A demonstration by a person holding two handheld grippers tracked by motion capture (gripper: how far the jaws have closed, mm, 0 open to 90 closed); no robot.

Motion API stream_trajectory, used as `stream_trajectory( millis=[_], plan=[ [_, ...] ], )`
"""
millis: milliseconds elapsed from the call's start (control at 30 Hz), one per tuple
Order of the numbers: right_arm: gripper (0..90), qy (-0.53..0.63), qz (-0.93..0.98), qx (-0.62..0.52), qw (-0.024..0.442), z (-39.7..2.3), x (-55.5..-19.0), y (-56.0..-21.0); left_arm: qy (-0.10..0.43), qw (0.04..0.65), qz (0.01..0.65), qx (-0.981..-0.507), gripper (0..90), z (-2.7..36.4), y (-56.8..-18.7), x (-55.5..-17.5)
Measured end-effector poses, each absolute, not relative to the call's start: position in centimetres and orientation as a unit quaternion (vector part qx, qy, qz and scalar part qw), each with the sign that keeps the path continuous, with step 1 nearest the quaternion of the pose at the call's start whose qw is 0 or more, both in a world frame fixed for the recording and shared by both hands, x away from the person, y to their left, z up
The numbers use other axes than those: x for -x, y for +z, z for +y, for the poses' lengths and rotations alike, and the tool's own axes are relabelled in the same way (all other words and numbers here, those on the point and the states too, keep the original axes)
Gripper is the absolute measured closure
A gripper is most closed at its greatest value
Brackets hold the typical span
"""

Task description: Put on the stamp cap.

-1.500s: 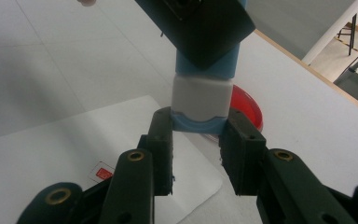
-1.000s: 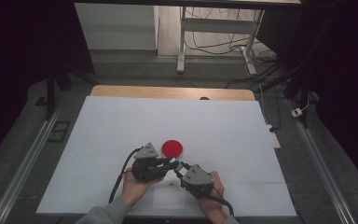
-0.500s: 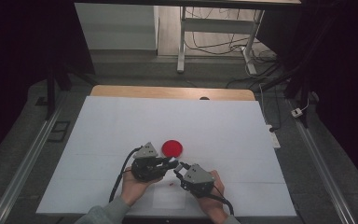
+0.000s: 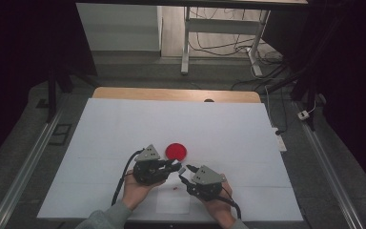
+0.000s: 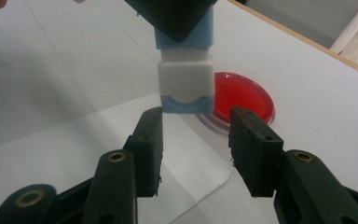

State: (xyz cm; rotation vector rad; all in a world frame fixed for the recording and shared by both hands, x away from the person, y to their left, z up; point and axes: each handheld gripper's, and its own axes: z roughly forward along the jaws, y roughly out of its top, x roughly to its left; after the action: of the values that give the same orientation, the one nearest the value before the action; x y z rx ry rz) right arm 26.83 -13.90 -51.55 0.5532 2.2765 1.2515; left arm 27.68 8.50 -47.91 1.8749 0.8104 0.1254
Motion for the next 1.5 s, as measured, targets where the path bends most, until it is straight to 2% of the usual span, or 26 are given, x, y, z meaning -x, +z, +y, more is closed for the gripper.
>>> stream_trajectory(
  millis=[300,933,1500],
  plan=[
    [51.0,0.463,0.829,-0.213,0.231,-15.6,-26.9,-51.3,0.054,0.519,0.341,-0.782,76.1,9.0,-47.9,-27.9],
    [48.2,0.46,0.816,-0.275,0.218,-24.6,-27.3,-50.5,0.064,0.514,0.341,-0.785,76.1,10.6,-47.4,-28.0],
    [47.6,0.455,0.814,-0.291,0.215,-27.7,-27.5,-50.5,0.066,0.517,0.345,-0.781,76.0,12.2,-46.9,-28.2]
  ],
)
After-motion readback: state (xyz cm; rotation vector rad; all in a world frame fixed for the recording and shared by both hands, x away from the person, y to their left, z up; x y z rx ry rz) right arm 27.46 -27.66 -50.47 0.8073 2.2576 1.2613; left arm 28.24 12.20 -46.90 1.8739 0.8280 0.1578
